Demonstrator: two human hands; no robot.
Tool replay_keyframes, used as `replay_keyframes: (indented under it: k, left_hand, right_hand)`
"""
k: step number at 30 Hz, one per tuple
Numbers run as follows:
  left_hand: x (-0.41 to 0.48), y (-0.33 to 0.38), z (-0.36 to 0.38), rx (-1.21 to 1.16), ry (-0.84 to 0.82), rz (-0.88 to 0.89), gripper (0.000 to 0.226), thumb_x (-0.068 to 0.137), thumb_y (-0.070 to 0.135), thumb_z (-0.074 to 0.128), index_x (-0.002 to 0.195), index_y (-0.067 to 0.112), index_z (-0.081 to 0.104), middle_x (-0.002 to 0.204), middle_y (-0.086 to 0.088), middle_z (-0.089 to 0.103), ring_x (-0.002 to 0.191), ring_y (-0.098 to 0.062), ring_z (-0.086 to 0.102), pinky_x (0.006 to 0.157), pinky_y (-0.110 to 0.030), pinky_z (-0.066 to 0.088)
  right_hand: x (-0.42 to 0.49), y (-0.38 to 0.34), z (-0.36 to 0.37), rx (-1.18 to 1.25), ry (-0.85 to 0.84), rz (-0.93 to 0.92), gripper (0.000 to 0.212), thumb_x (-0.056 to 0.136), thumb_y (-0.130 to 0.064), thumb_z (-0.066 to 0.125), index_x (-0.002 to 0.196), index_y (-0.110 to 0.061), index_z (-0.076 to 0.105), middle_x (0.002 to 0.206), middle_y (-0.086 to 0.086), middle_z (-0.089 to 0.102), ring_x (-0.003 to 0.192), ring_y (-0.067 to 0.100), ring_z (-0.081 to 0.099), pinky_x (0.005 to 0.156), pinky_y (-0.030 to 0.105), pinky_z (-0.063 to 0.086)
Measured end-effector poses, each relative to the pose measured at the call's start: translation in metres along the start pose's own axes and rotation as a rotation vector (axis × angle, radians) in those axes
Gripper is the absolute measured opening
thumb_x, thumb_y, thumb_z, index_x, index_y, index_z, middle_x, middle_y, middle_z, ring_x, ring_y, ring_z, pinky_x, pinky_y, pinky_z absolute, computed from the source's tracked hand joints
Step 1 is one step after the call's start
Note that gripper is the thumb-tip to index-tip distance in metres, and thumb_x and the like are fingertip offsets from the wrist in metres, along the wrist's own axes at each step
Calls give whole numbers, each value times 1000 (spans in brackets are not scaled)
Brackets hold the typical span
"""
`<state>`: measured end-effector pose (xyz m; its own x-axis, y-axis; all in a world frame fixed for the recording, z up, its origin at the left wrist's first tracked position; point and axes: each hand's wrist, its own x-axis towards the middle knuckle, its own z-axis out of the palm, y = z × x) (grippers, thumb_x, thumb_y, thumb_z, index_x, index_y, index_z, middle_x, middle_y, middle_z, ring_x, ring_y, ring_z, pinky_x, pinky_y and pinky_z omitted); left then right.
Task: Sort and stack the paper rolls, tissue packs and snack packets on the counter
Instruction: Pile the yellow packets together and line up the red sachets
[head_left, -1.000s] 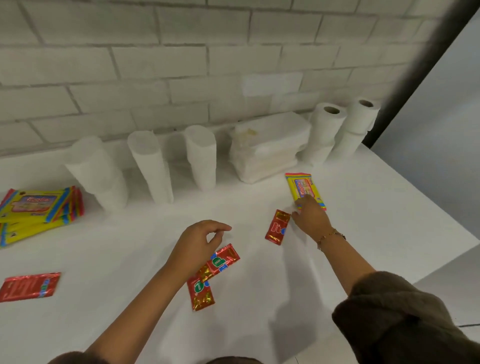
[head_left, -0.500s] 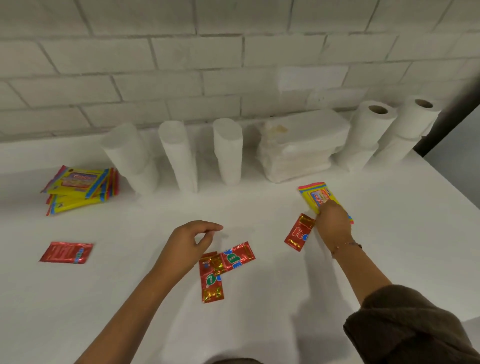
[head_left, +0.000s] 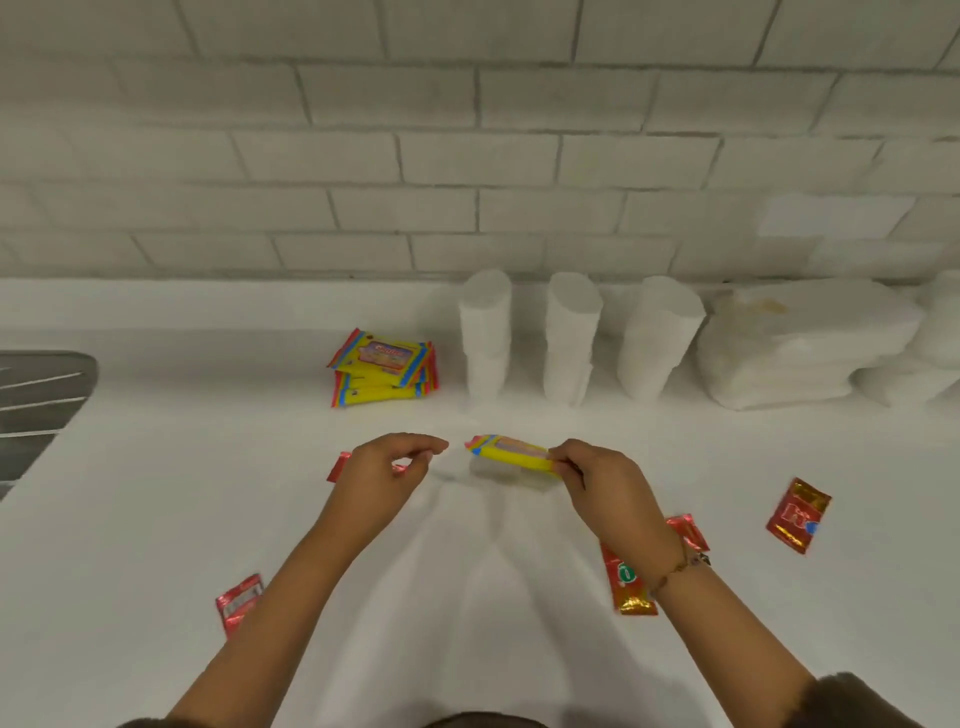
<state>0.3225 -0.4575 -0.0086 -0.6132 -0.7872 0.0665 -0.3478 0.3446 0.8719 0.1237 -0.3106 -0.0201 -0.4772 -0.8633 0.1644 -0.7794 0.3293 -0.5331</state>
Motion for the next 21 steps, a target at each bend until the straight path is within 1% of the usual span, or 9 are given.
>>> replay_keyframes:
  k: [3, 5, 8, 10, 13, 16, 18, 20, 21]
  left_hand:
    - [-6, -26, -54, -9, 46, -16, 27, 88, 6, 55, 90, 27, 71, 96, 14, 69, 88, 8, 60, 73, 1, 42]
    - [-11, -46, -89, -2, 58, -14, 25, 88, 8, 56, 92, 28, 71, 95, 16, 69, 92, 12, 58, 74, 2, 41]
    - [-15, -67, -128, 23, 65, -12, 25, 88, 11, 57, 92, 32, 70, 97, 20, 68, 96, 9, 58, 78, 2, 40]
    - [-17, -77, -152, 39, 75, -7, 24, 88, 11, 56, 93, 31, 70, 98, 20, 68, 97, 8, 58, 79, 2, 39]
    - [-19, -89, -176, 50, 80, -26, 23, 89, 13, 55, 94, 30, 70, 97, 22, 66, 94, 15, 56, 77, 5, 37]
    - [-22, -101, -189, 41, 99, -50, 22, 90, 14, 55, 97, 28, 70, 98, 22, 65, 93, 16, 56, 77, 5, 37]
    - [-26, -105, -193, 30, 110, -56, 22, 90, 14, 55, 98, 28, 70, 99, 23, 65, 96, 15, 55, 77, 4, 38]
    - [-32, -111, -195, 18, 122, -67, 23, 90, 14, 54, 98, 30, 70, 99, 26, 64, 99, 13, 55, 78, 2, 39]
    - [-34, -114, -196, 15, 123, -78, 24, 90, 14, 54, 97, 32, 69, 99, 27, 64, 100, 12, 55, 79, 0, 40]
  right_hand:
    - [24, -59, 37, 8, 8, -33, 13, 89, -14, 53, 93, -13, 66, 79, 8, 69, 69, 24, 57, 61, 31, 41]
    - [45, -94, 59, 33, 37, -53, 13, 89, -12, 53, 91, -10, 66, 79, 10, 68, 71, 26, 58, 62, 31, 42]
    - [87, -129, 78, 45, 109, -79, 14, 88, -8, 53, 91, -4, 66, 85, 16, 69, 76, 32, 61, 64, 30, 43]
    - [119, -149, 87, 19, 137, -110, 15, 85, -5, 52, 91, -1, 65, 88, 19, 69, 80, 35, 62, 68, 34, 47]
    - [160, -172, 100, 17, 137, -91, 16, 83, 1, 48, 86, 4, 63, 88, 24, 66, 82, 36, 60, 70, 35, 45]
    - [190, -183, 121, -6, 70, -18, 16, 86, -4, 44, 84, 1, 59, 88, 19, 62, 83, 31, 57, 69, 33, 43]
    - [194, -176, 135, -8, -11, 38, 16, 87, -5, 42, 80, -10, 56, 86, 11, 56, 81, 21, 48, 67, 24, 37]
    - [191, -162, 153, -129, -131, 15, 16, 86, -3, 44, 83, -15, 54, 92, 18, 58, 85, 20, 46, 71, 24, 34]
    - [188, -155, 158, -191, -181, 18, 14, 86, -5, 44, 89, -10, 57, 98, 21, 59, 88, 22, 50, 75, 28, 35]
